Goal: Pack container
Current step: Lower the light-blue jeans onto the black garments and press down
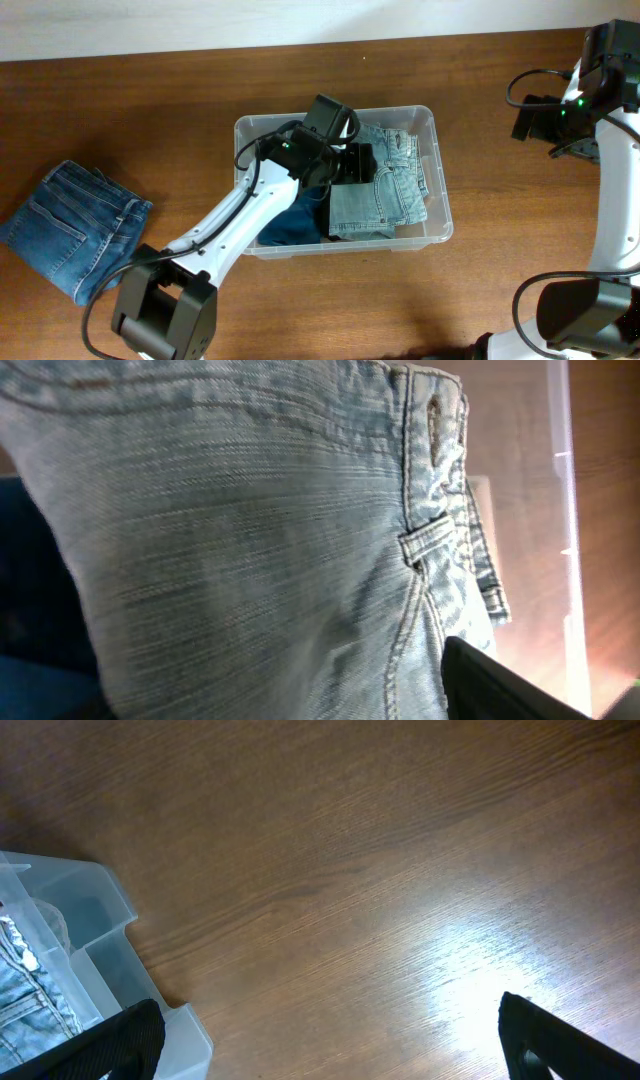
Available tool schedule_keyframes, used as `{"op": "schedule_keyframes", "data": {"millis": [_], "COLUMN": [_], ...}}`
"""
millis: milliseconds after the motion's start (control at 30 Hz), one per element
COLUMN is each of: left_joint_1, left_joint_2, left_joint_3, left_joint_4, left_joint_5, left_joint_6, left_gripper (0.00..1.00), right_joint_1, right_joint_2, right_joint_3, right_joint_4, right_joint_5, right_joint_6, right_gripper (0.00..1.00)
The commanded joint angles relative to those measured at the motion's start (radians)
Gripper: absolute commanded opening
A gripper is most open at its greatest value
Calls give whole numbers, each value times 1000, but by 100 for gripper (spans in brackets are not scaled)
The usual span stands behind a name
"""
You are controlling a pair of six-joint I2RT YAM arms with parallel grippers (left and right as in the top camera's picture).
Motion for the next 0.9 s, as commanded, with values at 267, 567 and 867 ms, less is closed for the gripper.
{"op": "schedule_keyframes", "data": {"millis": [267, 567, 867], "left_joint_1": [-3, -28, -126], "left_joint_2": [-6, -6, 68], "left_joint_3": [180, 185, 185], "left_joint_4": [-145, -175, -198], "left_joint_5": [-242, -257, -380], "left_joint_6": [164, 190, 190], "left_gripper": [72, 1, 1], "right_joint_1": [-6, -6, -6], "right_joint_2": [2, 2, 2], "right_joint_3": [3, 3, 3], "right_joint_4": [0, 0, 0], "right_joint_5": [12, 12, 12], "right_joint_6": [5, 5, 5], "right_gripper": [98, 99, 98]}}
